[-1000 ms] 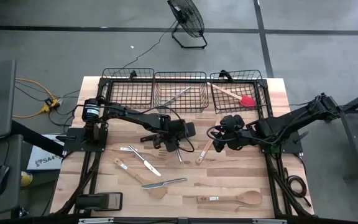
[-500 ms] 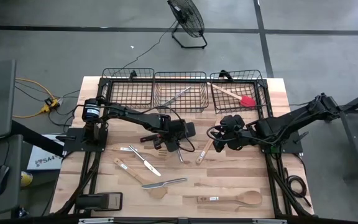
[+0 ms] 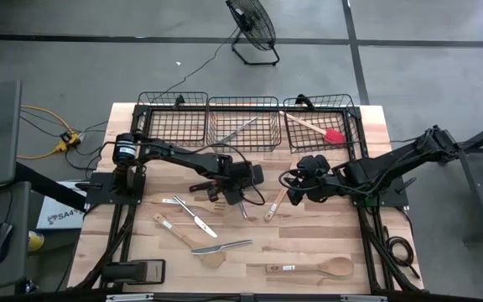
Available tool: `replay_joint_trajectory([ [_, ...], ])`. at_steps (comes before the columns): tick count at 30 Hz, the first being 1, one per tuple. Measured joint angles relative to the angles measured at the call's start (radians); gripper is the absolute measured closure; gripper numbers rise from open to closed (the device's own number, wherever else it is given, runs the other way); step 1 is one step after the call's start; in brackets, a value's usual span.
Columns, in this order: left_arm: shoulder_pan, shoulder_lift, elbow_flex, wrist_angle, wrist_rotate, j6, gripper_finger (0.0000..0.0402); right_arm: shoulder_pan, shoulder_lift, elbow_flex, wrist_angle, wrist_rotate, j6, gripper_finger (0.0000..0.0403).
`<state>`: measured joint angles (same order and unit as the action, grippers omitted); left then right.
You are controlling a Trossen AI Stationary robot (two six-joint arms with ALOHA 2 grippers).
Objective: Pick & Place Kitchen Items
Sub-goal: Put the silver table knife into the middle mesh basket
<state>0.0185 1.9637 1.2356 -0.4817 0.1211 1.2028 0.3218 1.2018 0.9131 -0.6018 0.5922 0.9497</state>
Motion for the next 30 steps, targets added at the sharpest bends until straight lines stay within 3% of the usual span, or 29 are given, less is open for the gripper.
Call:
replay_joint_trajectory([
  [8,0.000,0.005,0.073,-0.073,-0.005,-0.035,0.0374,0.001,0.000,0.000,0.000,-0.001,0.000,0.0265],
  [12,-0.002,0.003,0.111,-0.137,-0.010,-0.060,0.0400,0.015,0.000,0.000,0.000,-0.001,-0.001,0.0265],
  [20,-0.002,0.006,0.170,-0.258,-0.036,-0.093,0.0397,0.044,0.000,0.000,0.000,0.010,0.010,0.0265],
  [30,-0.002,0.006,0.184,-0.241,-0.064,-0.107,0.0400,0.047,0.000,0.000,-0.001,0.014,0.018,0.0265],
])
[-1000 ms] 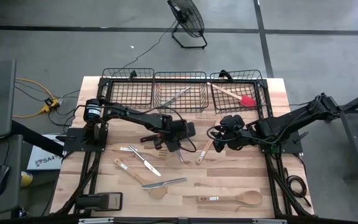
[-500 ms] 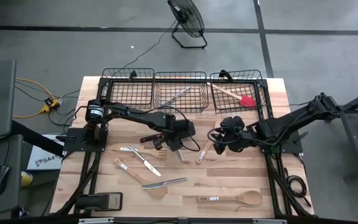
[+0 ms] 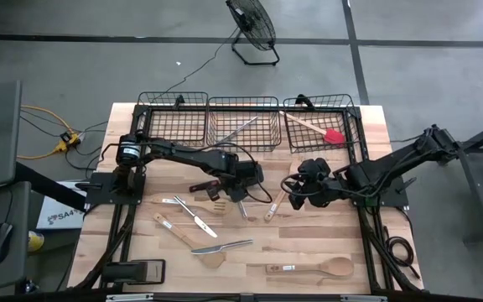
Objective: Pick & Place Kitchen Items
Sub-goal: Put the silver table knife into the middle mesh basket
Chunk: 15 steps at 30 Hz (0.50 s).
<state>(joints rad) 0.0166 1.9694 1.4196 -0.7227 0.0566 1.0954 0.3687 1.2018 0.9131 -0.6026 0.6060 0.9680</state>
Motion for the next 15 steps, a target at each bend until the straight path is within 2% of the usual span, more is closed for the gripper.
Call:
replay_joint_trajectory([
  [4,0.000,-0.001,0.001,-0.022,0.000,0.016,0.0401,0.000,0.000,0.000,0.000,-0.002,0.000,0.0265],
  [7,0.000,-0.001,0.001,-0.056,0.008,0.074,0.0385,0.000,0.000,0.000,0.000,-0.001,0.000,0.0265],
  [10,0.000,0.006,0.001,-0.051,0.039,0.101,0.0347,0.000,0.000,0.000,0.000,0.000,0.000,0.0265],
  [15,0.000,0.006,0.002,0.002,0.042,0.104,0.0258,0.000,0.000,0.000,0.000,0.001,0.001,0.0265],
])
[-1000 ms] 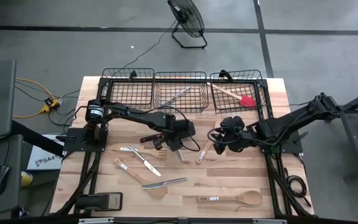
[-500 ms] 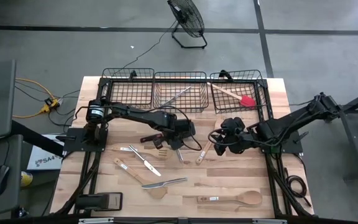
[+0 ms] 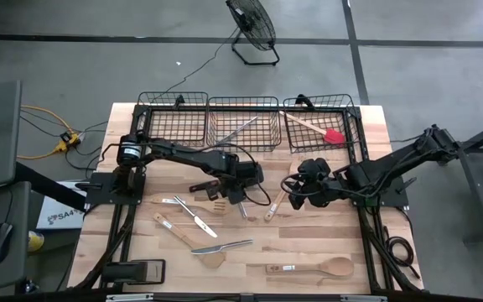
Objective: Pick & Place Kitchen Items
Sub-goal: Put the silver table knife into the middle mesh basket
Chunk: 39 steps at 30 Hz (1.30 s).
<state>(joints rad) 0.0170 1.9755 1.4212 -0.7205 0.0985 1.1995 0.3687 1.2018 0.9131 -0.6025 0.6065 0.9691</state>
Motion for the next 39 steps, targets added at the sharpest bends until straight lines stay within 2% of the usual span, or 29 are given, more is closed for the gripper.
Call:
replay_joint_trajectory([
  [3,0.000,0.000,0.000,0.026,-0.004,0.000,0.0219,0.000,0.000,0.000,0.000,0.000,0.003,0.0265],
  [5,0.002,0.000,0.000,0.029,-0.004,0.004,0.0208,0.000,0.000,0.000,0.000,0.000,0.003,0.0265],
  [18,0.004,0.077,0.006,0.036,0.034,0.008,0.0206,0.000,0.000,0.000,-0.006,0.004,0.000,0.0265],
  [22,0.005,0.089,0.006,0.014,0.053,0.008,0.0234,0.000,0.000,0.000,-0.011,0.004,0.001,0.0265],
  [32,0.052,0.109,0.004,-0.039,0.114,-0.021,0.0351,0.000,0.000,0.000,-0.012,0.004,0.003,0.0265],
  [35,0.066,0.129,0.005,-0.039,0.117,-0.018,0.0368,0.000,0.000,0.000,-0.011,0.004,0.005,0.0265],
  [39,0.068,0.141,0.005,-0.041,0.125,-0.020,0.0368,0.000,0.000,0.000,-0.011,0.001,0.007,0.0265],
])
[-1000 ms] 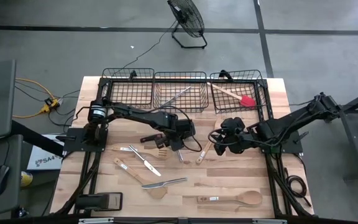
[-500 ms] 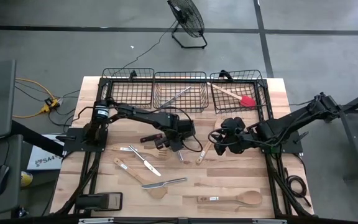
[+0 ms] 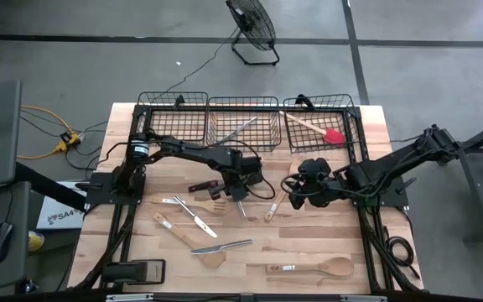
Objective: Pick & Place Kitchen Items
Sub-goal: Put the silver table knife into the middle mesh basket
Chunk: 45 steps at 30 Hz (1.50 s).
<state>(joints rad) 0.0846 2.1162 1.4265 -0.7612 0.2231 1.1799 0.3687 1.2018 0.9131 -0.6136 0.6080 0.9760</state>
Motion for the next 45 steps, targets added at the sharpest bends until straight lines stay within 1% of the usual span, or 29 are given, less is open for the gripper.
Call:
replay_joint_trajectory([
  [22,0.000,-0.010,-0.002,-0.002,0.003,-0.026,0.0368,0.000,0.000,0.000,0.000,-0.002,0.000,0.0265],
  [31,-0.001,-0.072,-0.007,-0.019,-0.012,-0.045,0.0368,0.000,0.000,0.000,0.000,-0.002,0.000,0.0265],
  [35,0.001,-0.105,-0.010,-0.060,-0.022,-0.067,0.0369,0.000,0.000,0.000,0.003,-0.002,0.000,0.0265],
  [37,0.001,-0.117,-0.011,-0.067,-0.023,-0.070,0.0377,0.000,0.000,0.000,0.004,-0.002,0.000,0.0265],
  [39,0.001,-0.134,-0.009,-0.059,-0.023,-0.077,0.0396,0.000,0.000,0.000,0.004,-0.002,0.000,0.0265],
  [42,0.001,-0.143,-0.010,-0.069,-0.025,-0.089,0.0398,0.000,0.000,0.000,0.004,-0.002,0.000,0.0265],
  [45,0.000,-0.160,-0.009,-0.088,-0.049,-0.114,0.0398,0.000,0.000,0.000,0.004,-0.002,0.000,0.0265],
])
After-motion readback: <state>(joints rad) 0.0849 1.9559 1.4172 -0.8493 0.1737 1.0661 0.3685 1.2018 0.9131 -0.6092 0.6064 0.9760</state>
